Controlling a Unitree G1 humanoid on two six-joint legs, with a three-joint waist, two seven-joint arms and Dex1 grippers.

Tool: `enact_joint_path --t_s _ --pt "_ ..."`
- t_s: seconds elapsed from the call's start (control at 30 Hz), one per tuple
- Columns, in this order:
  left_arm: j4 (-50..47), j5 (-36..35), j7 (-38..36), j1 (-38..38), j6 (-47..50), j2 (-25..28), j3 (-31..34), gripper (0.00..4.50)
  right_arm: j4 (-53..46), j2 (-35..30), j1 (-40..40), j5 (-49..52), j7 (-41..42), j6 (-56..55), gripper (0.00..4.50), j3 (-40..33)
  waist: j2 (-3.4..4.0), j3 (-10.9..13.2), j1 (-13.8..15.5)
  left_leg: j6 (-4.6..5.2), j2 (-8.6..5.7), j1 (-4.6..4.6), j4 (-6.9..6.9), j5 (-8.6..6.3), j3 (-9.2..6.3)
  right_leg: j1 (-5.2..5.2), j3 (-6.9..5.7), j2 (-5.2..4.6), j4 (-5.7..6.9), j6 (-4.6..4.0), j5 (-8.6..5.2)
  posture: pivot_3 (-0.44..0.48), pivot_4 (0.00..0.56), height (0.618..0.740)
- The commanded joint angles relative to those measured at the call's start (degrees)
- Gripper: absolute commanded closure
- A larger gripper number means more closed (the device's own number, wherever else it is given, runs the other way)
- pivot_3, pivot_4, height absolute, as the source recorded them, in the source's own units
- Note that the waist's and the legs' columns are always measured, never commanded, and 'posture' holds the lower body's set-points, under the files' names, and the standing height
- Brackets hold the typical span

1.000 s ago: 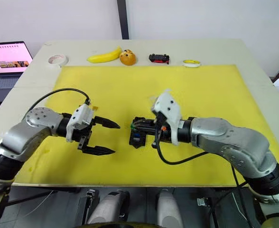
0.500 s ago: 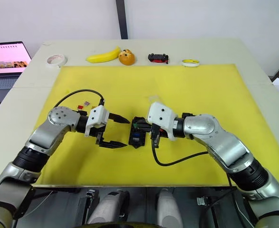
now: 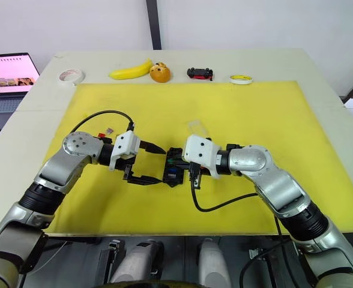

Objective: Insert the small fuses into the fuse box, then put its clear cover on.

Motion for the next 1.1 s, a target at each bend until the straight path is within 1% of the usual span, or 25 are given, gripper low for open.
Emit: enact_joint_path --t_s 0.03,0.53,1.1 --pt "-2.08 0.08 0.20 -0.15 -0.06 0.06 1.34 0.03 -0.36 0.79 -0.47 -1.43 1.03 -1.73 4.50 -0.72 0.00 0.00 0.01 0.00 0.00 0.00 0.03 0.00 0.00 0.00 0.00 0.00 0.01 0.00 0.00 0.000 0.150 0.740" --pt "-2.22 0.81 0.28 0.04 -0.25 -0.05 1.32 0.03 3.20 2.40 -0.61 -6.66 3.93 -6.14 4.50 -0.71 0.00 0.00 -0.01 0.02 0.00 -0.02 0.30 -0.01 0.00 0.04 0.01 0.02 0.16 0.00 0.00 0.000 0.150 0.740" --pt "-2.97 0.67 0.52 0.60 -0.07 -0.26 1.38 0.03 3.85 2.97 0.52 -8.54 4.87 -7.32 4.50 -1.09 0.00 0.00 -0.04 0.02 0.00 -0.02 0.33 -0.01 0.01 0.03 0.01 0.02 0.21 0.00 0.00 0.000 0.150 0.740"
